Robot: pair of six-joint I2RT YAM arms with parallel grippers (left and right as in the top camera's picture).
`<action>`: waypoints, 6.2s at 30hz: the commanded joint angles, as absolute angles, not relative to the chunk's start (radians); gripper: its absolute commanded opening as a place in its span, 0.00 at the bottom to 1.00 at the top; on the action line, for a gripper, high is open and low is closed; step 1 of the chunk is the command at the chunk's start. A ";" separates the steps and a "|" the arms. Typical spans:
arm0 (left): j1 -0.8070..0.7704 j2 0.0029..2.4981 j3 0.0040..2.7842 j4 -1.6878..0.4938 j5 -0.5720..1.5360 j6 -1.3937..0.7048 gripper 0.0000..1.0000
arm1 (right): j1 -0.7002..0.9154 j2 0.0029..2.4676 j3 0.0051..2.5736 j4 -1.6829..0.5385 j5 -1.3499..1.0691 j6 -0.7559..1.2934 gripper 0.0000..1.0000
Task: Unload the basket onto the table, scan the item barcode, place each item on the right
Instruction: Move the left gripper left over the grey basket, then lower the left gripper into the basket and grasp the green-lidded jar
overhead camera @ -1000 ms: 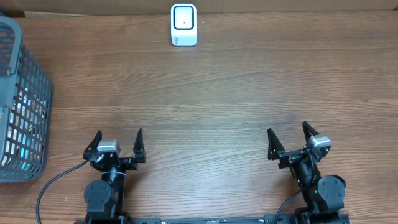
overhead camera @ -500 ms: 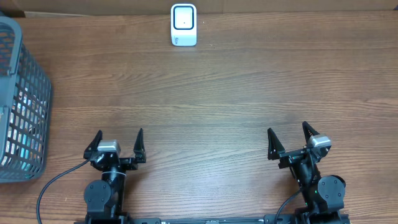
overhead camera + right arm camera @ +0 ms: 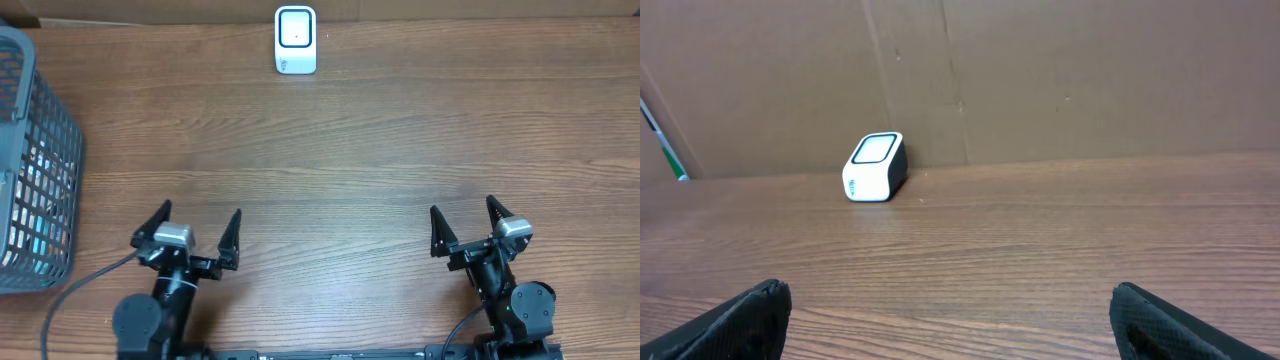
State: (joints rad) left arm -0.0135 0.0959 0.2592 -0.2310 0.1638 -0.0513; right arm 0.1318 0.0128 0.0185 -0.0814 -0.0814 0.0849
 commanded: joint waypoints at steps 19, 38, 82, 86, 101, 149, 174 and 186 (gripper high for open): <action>-0.020 0.952 1.301 -1.011 0.342 0.012 1.00 | 0.136 0.003 0.008 -0.077 -0.084 0.081 1.00; -0.016 1.227 1.579 -1.134 0.312 -0.145 1.00 | 0.136 0.003 0.008 -0.077 -0.084 0.081 1.00; 0.953 1.684 1.958 -1.286 -0.216 -0.493 0.93 | 0.136 0.003 0.008 -0.077 -0.084 0.081 1.00; 0.962 1.728 1.958 -1.254 -0.208 -0.407 0.91 | 0.136 0.003 0.008 -0.077 -0.084 0.081 1.00; 0.961 1.884 1.958 -1.209 -0.010 -0.182 0.80 | 0.136 0.003 0.008 -0.077 -0.084 0.081 1.00; 0.817 2.146 2.163 -1.162 -0.178 -0.147 0.80 | 0.136 0.003 0.008 -0.077 -0.084 0.081 1.00; 0.844 2.326 2.155 -0.989 -0.191 -0.153 1.00 | 0.136 0.003 0.008 -0.077 -0.084 0.081 1.00; 0.844 2.351 2.155 -0.915 -0.190 -0.153 0.96 | 0.136 0.003 0.008 -0.077 -0.084 0.081 1.00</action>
State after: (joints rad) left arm 0.8394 2.3268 2.1468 -0.9234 -0.1772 -0.1474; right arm 0.1318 0.0120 0.0185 -0.0818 -0.0814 0.0849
